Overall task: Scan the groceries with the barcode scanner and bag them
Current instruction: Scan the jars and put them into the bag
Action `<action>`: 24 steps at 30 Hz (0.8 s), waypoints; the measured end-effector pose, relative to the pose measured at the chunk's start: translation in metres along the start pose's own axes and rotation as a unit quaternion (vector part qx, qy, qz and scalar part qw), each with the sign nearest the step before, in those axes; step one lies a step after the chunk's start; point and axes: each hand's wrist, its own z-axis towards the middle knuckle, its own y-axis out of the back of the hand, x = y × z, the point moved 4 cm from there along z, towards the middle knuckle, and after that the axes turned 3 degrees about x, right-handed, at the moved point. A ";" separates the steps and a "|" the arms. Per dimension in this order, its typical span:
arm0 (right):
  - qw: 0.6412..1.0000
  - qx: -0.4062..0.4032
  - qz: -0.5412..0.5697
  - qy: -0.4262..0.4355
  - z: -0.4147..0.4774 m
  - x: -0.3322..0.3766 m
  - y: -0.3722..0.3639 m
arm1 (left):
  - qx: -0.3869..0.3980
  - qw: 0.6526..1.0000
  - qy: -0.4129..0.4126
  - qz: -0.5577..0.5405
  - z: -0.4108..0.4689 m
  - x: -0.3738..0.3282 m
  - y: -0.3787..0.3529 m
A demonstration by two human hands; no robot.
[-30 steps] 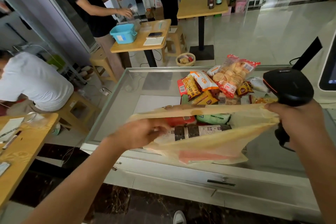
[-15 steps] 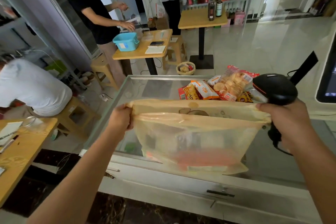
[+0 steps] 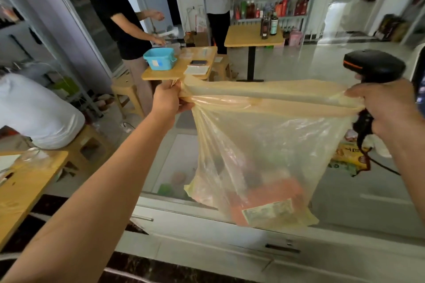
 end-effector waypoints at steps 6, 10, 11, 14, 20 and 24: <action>1.000 -0.003 -0.018 -0.003 -0.009 -0.031 -0.004 | 0.055 0.935 -0.068 0.344 0.000 0.026 0.019; 0.999 -0.005 -0.029 -0.030 -0.021 -0.056 0.003 | 0.070 0.798 -0.468 0.373 -0.055 0.007 0.003; 0.999 -0.012 -0.032 -0.036 -0.025 -0.061 0.005 | 0.152 0.761 -0.520 0.356 -0.072 0.011 -0.008; 0.998 -0.030 -0.035 -0.049 -0.037 -0.074 0.011 | 0.384 0.665 -0.423 0.481 -0.095 0.065 -0.046; 0.994 -0.052 -0.057 -0.072 -0.059 -0.098 0.023 | 0.410 0.548 -0.256 0.683 -0.111 0.208 -0.061; 0.993 -0.051 -0.063 -0.085 -0.069 -0.111 0.023 | 0.411 0.512 -0.375 0.655 -0.111 0.227 -0.078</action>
